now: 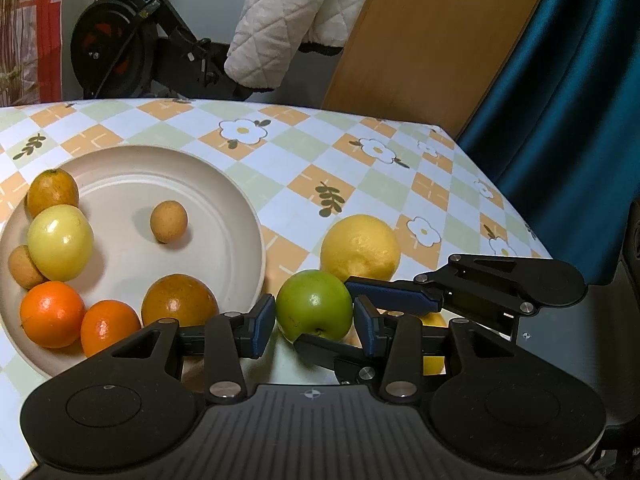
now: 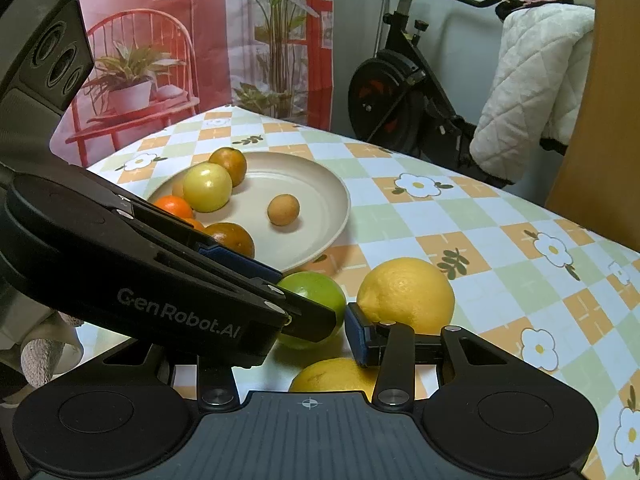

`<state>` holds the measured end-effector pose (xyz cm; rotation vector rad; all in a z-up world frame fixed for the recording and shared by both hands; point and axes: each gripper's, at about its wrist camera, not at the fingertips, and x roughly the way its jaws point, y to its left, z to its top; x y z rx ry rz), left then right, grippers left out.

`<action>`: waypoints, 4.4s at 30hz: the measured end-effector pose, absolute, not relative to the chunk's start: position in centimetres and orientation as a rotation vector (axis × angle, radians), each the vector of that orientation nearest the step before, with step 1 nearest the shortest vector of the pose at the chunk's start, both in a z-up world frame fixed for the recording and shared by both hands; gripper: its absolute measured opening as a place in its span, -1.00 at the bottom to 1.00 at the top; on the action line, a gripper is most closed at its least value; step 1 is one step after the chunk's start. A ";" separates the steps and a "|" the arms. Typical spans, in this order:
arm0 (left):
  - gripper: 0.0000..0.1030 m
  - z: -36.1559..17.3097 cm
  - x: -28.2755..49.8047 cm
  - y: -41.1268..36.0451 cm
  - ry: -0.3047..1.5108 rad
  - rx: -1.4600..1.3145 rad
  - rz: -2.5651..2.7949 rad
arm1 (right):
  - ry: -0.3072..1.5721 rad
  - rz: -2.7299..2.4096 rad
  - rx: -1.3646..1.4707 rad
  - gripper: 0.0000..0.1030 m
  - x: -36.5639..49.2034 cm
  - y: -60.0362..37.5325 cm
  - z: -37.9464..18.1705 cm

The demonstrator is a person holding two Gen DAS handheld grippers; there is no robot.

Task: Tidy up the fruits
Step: 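Carry the green apple in the left gripper over the plate, then lower the green apple onto the plate and open the left gripper, then move the left tool to the lemon beside the plate, then close the left gripper on the lemon and lift it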

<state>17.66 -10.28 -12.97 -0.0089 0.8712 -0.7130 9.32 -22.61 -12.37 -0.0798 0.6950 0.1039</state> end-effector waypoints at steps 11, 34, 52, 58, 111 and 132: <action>-0.12 -10.9 18.0 -8.3 0.809 -0.062 -0.675 | 0.645 0.119 -0.124 -0.25 10.2 -21.1 -10.1; -0.12 -11.7 21.7 -6.9 0.823 -0.093 -0.585 | 0.677 0.162 -0.118 -0.25 15.9 -20.2 -10.9; -0.16 -12.2 22.0 -7.4 0.849 -0.065 -0.583 | 0.718 0.159 -0.105 -0.25 15.8 -20.5 -11.5; -0.12 -10.3 21.3 -6.7 0.789 -0.082 -0.558 | 0.678 0.149 -0.098 -0.25 14.2 -21.5 -9.8; 0.30 -12.9 20.3 -14.0 0.905 -0.096 -0.754 | 0.725 0.047 0.155 0.15 9.2 -29.8 -12.5; 0.15 -12.1 19.5 -14.4 0.861 -0.048 -0.808 | 0.673 0.034 0.130 0.08 9.8 -29.1 -11.5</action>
